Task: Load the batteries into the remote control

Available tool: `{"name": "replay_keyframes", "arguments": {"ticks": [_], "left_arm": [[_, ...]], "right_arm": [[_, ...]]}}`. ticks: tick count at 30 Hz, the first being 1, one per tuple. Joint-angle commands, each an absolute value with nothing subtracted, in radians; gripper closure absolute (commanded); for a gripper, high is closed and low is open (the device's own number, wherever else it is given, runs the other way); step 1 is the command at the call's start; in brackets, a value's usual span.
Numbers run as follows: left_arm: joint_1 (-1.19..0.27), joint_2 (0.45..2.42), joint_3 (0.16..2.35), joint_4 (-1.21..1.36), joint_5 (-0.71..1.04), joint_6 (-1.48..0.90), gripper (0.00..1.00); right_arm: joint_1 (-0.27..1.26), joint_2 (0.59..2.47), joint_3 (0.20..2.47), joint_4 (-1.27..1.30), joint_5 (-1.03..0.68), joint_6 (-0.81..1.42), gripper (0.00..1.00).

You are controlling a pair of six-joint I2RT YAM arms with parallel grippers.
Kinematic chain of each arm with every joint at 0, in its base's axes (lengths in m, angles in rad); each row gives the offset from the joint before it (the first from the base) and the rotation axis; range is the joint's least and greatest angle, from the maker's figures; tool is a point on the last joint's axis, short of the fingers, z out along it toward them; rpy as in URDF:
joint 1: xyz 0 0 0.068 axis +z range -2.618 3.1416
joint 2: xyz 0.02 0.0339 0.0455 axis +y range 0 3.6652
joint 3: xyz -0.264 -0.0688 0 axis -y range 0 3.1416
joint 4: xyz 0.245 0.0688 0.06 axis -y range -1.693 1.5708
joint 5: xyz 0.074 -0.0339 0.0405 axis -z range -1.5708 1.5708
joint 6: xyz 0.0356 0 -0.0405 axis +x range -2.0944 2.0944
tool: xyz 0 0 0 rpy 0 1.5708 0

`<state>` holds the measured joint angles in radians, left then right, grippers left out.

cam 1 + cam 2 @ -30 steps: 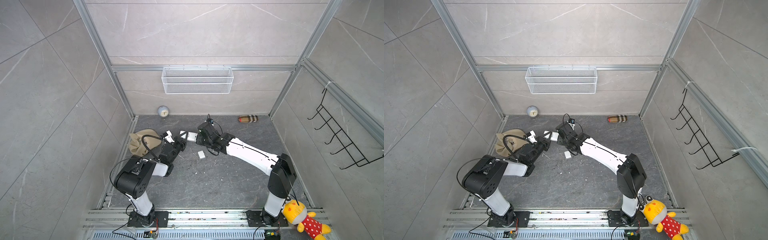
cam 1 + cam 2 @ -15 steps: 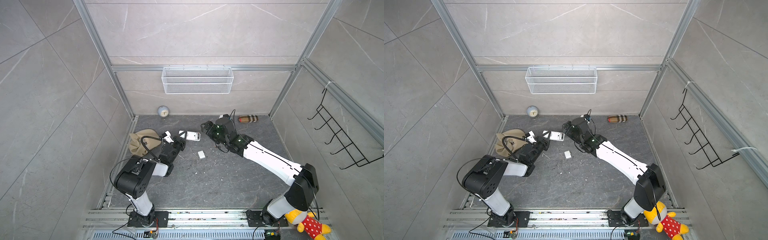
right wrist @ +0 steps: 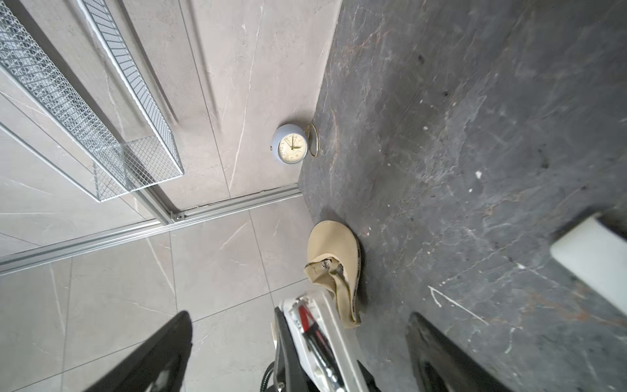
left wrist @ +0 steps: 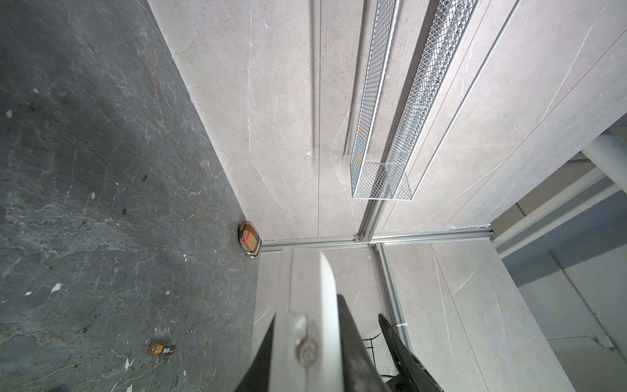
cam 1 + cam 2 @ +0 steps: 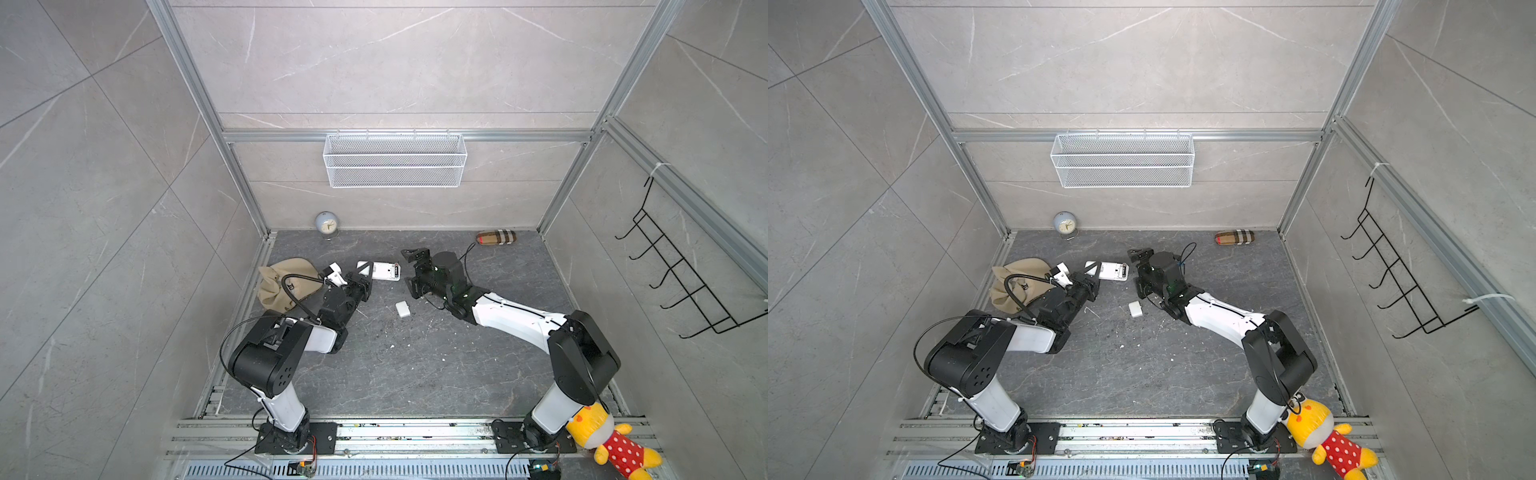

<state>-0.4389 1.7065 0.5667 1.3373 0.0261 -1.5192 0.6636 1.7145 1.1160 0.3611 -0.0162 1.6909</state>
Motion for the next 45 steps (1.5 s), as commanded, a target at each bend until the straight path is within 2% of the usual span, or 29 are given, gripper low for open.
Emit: {"name": "replay_keyframes", "arguments": {"ticks": [1,7,12,24,41,45], "left_arm": [[-0.443,1.689,0.594,1.416,0.006,-1.510,1.00],[-0.444,1.685,0.594,1.415,0.007,-1.503,1.00],[-0.444,1.684,0.588,1.416,0.006,-1.490,1.00],[-0.448,1.674,0.582,1.416,0.002,-1.482,1.00],[-0.449,1.663,0.578,1.416,0.000,-1.476,1.00],[-0.449,1.663,0.581,1.416,0.002,-1.475,1.00]], "right_arm": [[0.695,1.764,1.089,0.477,-0.026,1.855,0.04],[0.726,1.794,1.076,0.525,0.008,1.948,0.08],[0.732,1.785,1.072,0.528,0.020,1.954,0.22],[0.733,1.789,1.067,0.547,0.026,1.962,0.35],[0.732,1.804,1.066,0.577,0.040,1.963,0.47],[0.732,1.806,1.067,0.586,0.040,1.965,0.48]]}}
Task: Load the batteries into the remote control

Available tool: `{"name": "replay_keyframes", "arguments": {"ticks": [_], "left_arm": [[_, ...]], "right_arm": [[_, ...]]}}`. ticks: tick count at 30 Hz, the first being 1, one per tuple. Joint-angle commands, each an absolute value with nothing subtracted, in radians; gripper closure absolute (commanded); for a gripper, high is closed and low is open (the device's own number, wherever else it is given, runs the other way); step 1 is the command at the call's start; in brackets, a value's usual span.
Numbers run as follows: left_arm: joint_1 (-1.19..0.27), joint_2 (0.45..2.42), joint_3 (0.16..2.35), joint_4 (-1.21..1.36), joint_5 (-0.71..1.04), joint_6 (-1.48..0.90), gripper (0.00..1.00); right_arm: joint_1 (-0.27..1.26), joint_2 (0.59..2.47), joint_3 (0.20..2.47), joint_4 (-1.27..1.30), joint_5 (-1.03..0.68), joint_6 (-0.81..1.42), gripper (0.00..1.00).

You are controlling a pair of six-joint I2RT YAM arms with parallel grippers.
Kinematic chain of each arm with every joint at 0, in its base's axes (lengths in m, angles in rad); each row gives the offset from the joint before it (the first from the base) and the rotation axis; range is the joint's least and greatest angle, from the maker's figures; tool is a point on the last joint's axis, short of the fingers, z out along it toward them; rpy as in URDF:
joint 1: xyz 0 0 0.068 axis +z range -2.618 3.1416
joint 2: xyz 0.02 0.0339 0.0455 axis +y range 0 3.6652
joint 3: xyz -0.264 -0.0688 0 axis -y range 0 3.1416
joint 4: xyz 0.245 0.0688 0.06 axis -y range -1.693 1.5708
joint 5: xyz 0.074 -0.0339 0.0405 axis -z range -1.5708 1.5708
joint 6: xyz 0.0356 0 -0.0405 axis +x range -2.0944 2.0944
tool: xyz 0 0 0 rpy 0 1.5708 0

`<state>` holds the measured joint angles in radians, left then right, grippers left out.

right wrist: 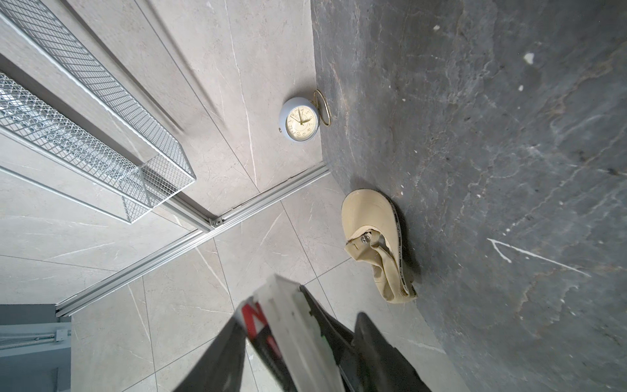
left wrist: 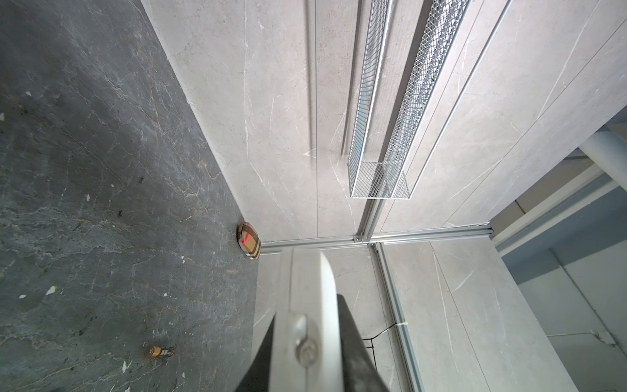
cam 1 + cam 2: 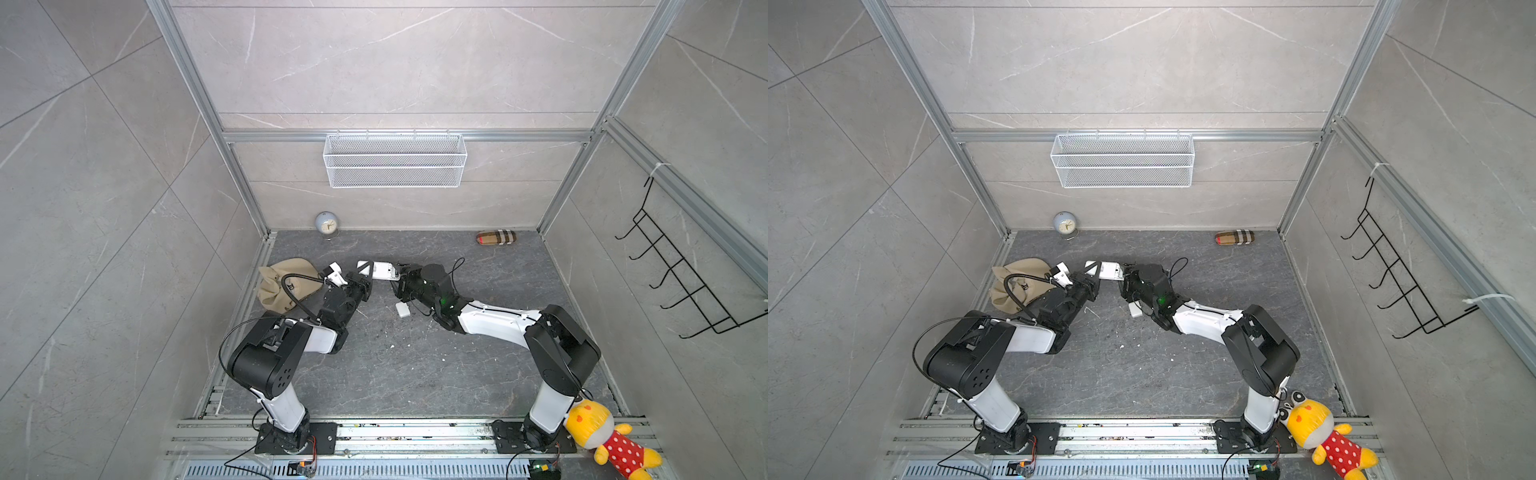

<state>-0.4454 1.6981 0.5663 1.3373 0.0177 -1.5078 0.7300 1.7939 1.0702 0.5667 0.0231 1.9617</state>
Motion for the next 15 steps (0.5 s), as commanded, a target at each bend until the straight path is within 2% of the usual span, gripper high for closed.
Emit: {"name": "replay_keyframes", "arguments": {"ticks": [1,7,15], "left_arm": [[-0.449,1.663,0.581,1.416,0.001,-1.476,1.00],[-0.448,1.654,0.580,1.415,0.006,-1.474,1.00],[-0.449,1.645,0.578,1.416,0.007,-1.471,1.00]], "right_arm": [[0.731,1.808,1.067,0.587,0.040,1.965,0.47],[0.730,1.817,1.068,0.604,0.041,1.971,0.39],[0.724,1.819,1.075,0.602,0.041,1.971,0.43]]}}
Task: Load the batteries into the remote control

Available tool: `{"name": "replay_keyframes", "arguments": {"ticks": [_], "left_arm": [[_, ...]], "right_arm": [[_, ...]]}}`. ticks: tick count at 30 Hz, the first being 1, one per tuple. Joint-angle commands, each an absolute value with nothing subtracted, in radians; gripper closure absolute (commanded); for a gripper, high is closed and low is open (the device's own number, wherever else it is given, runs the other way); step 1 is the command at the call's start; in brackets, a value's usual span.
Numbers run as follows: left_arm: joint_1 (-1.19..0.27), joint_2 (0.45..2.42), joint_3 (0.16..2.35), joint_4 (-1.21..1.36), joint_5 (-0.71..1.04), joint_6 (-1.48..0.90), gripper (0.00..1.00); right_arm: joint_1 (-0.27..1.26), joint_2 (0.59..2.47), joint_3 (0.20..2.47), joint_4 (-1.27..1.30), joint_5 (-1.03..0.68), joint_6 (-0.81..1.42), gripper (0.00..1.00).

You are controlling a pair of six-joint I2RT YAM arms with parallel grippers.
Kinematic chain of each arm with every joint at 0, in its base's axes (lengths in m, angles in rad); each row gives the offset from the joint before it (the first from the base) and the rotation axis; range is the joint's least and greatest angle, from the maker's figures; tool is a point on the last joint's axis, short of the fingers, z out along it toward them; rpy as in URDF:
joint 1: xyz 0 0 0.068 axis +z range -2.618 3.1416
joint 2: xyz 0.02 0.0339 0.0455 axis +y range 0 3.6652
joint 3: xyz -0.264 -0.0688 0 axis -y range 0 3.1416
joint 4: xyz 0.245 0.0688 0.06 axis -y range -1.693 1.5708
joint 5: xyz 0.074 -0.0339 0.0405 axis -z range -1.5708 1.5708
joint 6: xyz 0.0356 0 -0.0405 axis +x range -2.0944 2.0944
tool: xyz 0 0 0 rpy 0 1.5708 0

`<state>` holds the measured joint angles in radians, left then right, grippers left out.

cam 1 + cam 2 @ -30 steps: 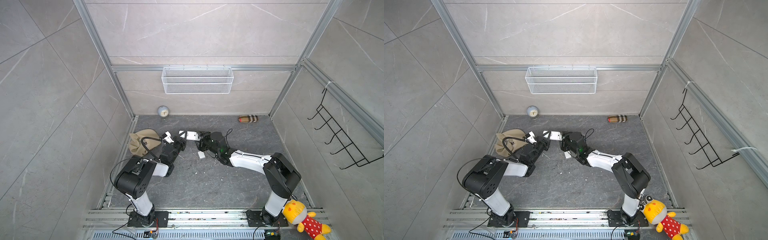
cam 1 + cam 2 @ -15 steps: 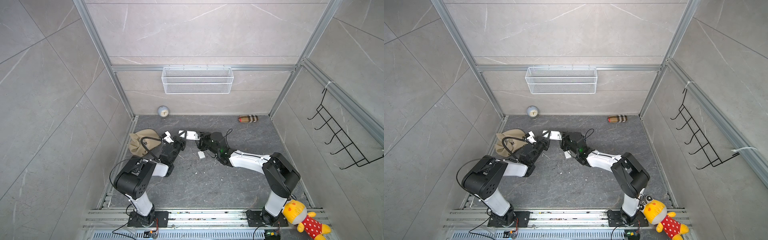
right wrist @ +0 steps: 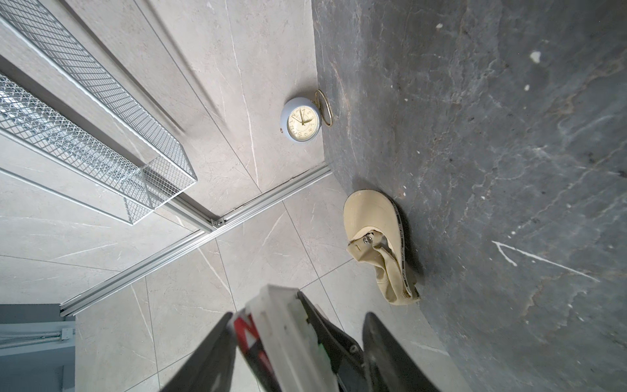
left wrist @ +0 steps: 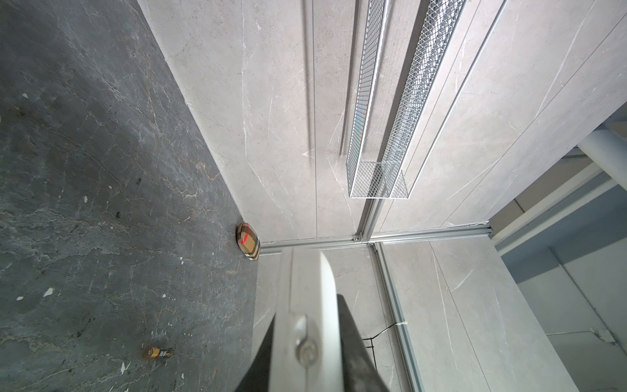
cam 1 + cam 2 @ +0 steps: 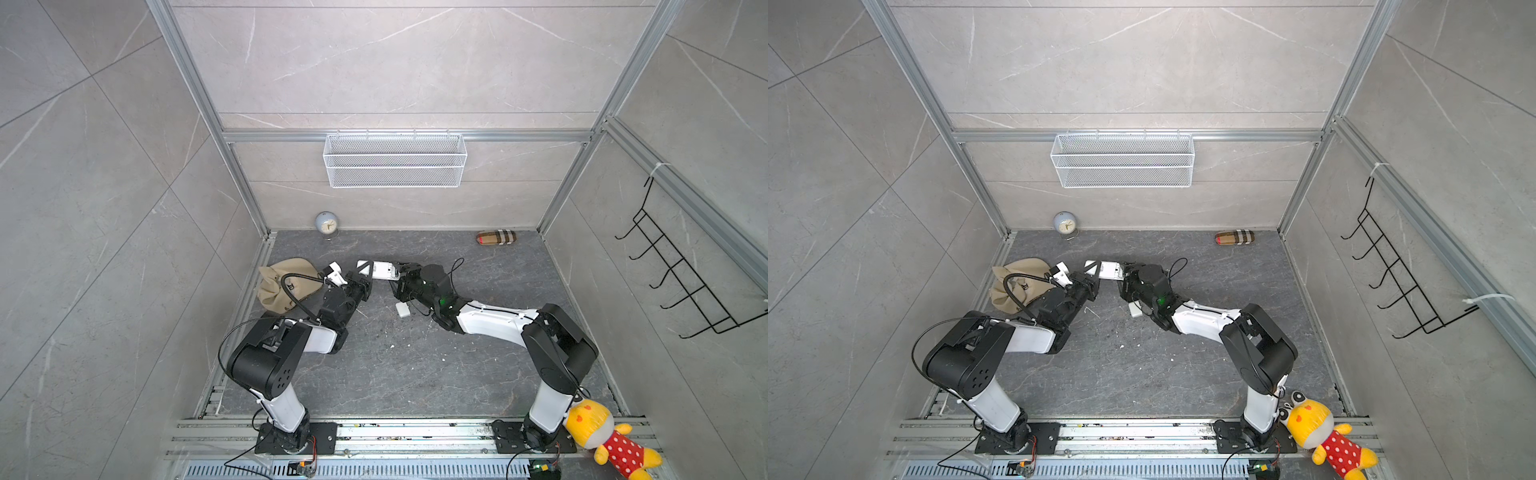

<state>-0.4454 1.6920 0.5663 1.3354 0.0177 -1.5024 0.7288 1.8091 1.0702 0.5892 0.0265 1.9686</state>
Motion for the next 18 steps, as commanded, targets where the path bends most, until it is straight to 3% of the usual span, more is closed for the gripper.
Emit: {"name": "replay_keyframes", "arguments": {"ticks": [1,18], "left_arm": [[-0.449,1.643,0.578,1.416,0.006,-1.470,1.00],[-0.449,1.630,0.568,1.416,-0.011,-1.471,1.00]], "right_arm": [[0.723,1.818,1.076,0.601,0.041,1.970,0.44],[0.722,1.797,1.086,0.557,0.040,1.949,0.59]]}}
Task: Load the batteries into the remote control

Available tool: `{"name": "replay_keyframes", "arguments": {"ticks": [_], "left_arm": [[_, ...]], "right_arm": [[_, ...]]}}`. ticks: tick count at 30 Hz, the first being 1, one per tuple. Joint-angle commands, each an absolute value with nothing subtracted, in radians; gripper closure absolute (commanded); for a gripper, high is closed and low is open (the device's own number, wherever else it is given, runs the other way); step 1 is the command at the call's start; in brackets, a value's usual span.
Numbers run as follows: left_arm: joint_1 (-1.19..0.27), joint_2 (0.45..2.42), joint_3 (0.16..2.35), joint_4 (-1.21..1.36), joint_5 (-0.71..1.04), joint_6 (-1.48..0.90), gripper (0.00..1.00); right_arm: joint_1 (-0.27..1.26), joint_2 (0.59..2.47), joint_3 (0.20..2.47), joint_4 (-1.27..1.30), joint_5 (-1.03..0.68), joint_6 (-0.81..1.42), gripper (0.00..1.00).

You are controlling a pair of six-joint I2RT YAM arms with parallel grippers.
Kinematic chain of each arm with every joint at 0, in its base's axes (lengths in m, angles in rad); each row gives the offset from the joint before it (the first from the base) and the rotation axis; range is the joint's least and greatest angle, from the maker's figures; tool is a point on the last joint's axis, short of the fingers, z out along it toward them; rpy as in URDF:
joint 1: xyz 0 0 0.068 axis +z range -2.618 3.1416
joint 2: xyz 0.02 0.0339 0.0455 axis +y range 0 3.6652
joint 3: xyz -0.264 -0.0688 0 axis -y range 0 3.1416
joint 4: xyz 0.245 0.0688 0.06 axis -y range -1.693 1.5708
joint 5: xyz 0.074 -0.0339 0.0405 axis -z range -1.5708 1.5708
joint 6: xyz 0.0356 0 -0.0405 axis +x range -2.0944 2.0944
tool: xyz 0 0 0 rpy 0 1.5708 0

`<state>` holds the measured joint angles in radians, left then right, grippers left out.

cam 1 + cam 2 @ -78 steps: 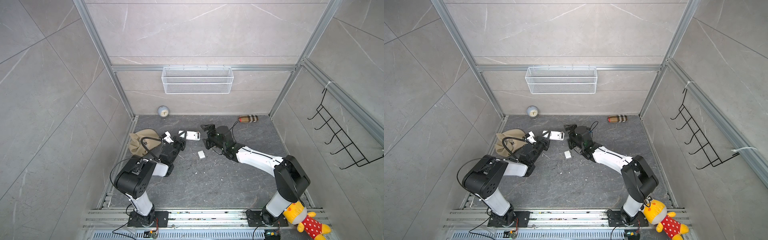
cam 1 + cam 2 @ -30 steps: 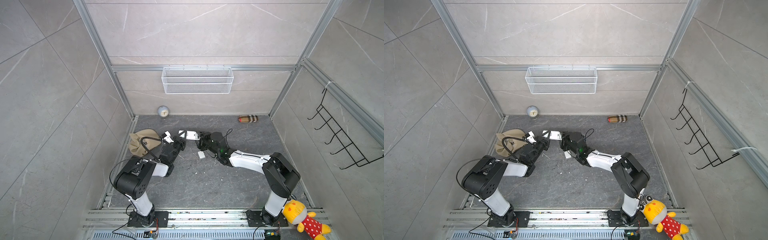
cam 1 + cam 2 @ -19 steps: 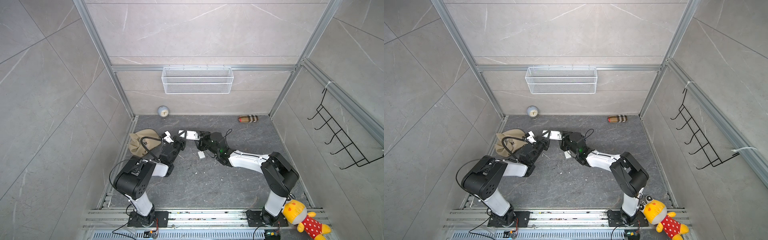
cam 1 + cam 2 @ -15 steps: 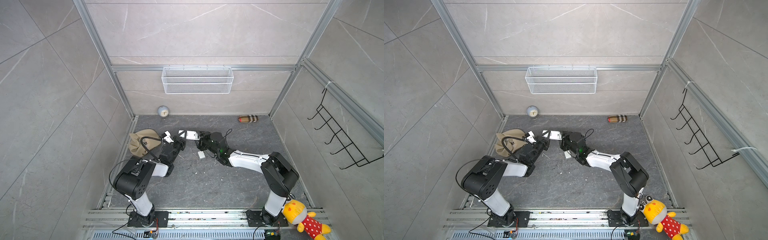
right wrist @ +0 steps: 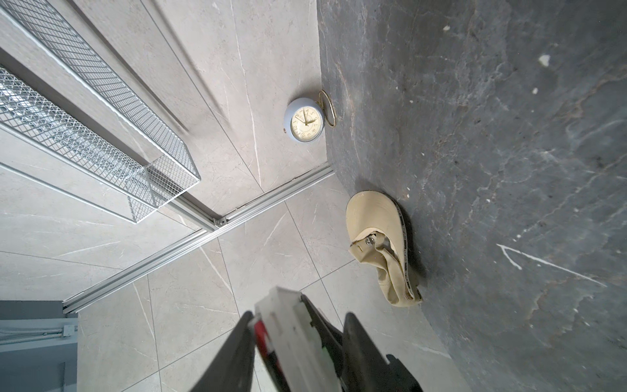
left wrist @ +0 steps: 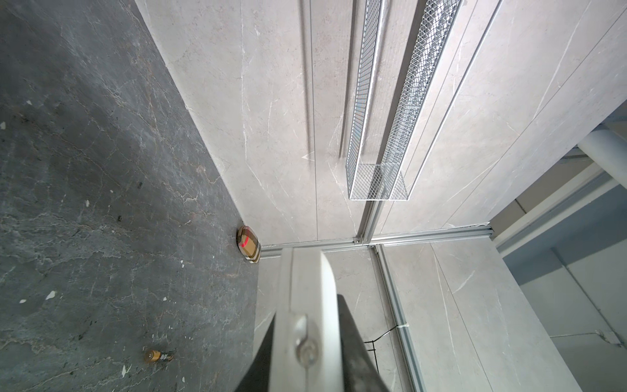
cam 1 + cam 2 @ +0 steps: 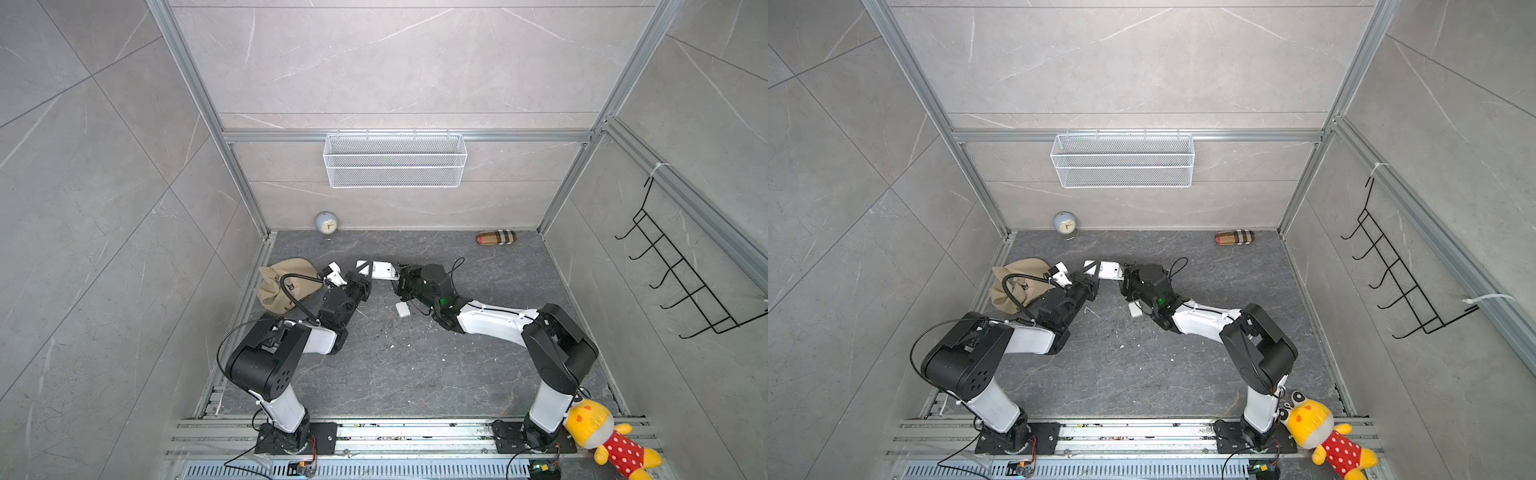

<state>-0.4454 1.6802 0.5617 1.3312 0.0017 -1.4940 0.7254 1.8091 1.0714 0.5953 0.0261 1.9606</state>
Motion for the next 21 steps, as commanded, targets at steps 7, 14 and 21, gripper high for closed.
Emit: {"name": "replay_keyframes", "arguments": {"ticks": [7,14,21], "left_arm": [[-0.449,1.628,0.565,1.416,-0.015,-1.476,1.00],[-0.449,1.619,0.559,1.416,-0.014,-1.476,1.00],[-0.412,1.621,0.528,1.414,0.029,-1.551,1.00]], "right_arm": [[0.722,1.792,1.092,0.545,0.040,1.941,0.66],[0.718,1.796,1.105,0.551,0.012,1.911,0.54],[0.616,1.764,1.244,0.277,-0.282,1.493,0.16]]}}
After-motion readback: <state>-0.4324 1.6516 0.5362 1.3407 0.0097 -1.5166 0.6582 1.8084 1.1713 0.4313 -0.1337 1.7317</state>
